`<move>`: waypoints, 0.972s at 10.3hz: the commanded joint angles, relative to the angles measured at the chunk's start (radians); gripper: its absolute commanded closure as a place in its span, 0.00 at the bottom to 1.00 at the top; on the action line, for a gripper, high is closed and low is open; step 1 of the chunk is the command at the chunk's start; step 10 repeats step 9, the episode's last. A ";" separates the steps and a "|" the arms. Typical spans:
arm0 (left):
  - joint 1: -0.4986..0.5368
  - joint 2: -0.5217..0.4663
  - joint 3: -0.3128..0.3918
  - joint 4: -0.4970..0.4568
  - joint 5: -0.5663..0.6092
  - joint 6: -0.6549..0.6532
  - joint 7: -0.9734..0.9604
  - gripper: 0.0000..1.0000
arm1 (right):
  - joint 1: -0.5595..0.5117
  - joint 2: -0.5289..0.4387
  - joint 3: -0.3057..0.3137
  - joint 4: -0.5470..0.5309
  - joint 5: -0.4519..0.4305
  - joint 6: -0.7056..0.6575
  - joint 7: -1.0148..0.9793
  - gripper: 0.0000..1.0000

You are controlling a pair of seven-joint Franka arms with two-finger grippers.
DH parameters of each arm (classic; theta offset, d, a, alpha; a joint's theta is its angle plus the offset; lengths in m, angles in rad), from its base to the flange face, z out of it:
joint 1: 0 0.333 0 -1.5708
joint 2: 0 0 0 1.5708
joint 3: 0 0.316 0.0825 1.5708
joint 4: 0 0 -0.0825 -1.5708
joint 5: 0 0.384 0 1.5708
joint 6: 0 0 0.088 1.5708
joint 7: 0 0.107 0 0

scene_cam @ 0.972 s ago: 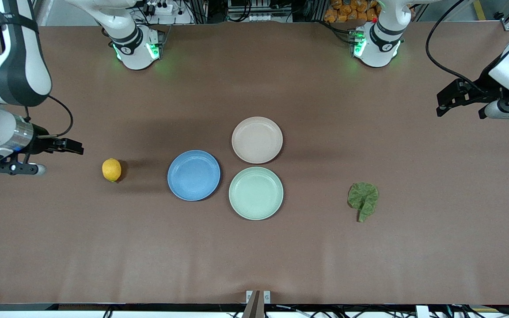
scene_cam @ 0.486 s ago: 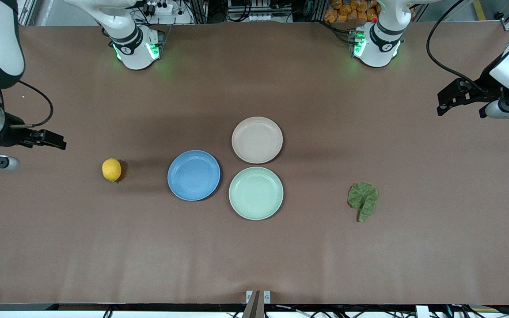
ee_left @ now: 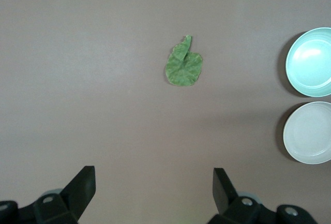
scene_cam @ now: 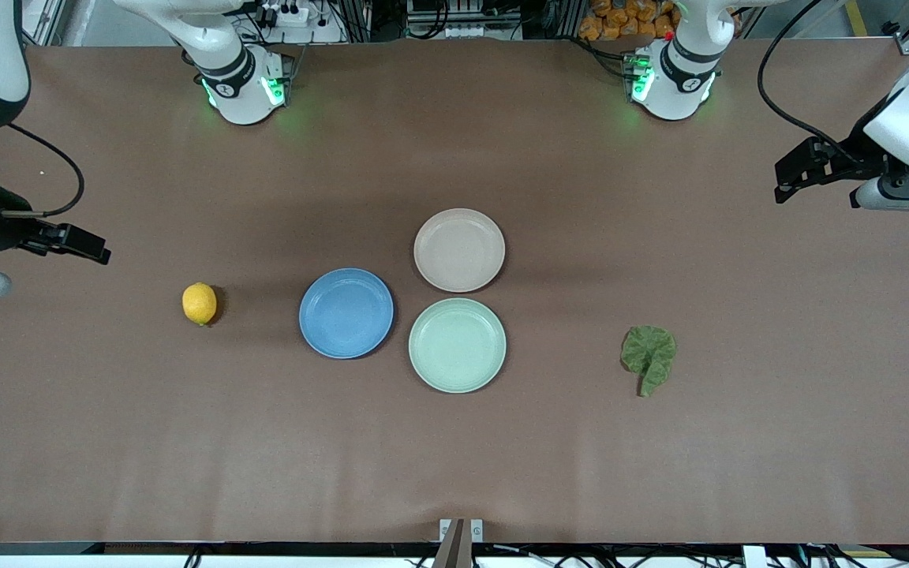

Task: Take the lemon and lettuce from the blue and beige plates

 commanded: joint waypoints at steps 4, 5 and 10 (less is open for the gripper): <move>0.002 -0.003 -0.004 0.023 0.017 -0.018 0.019 0.00 | 0.011 -0.012 -0.016 0.071 -0.005 -0.035 0.002 0.00; 0.002 -0.003 -0.003 0.023 0.017 -0.018 0.020 0.00 | 0.011 -0.012 -0.016 0.089 -0.005 -0.048 -0.015 0.00; 0.005 -0.003 -0.002 0.023 0.017 -0.018 0.020 0.00 | 0.009 -0.023 -0.017 0.109 -0.005 -0.077 -0.032 0.00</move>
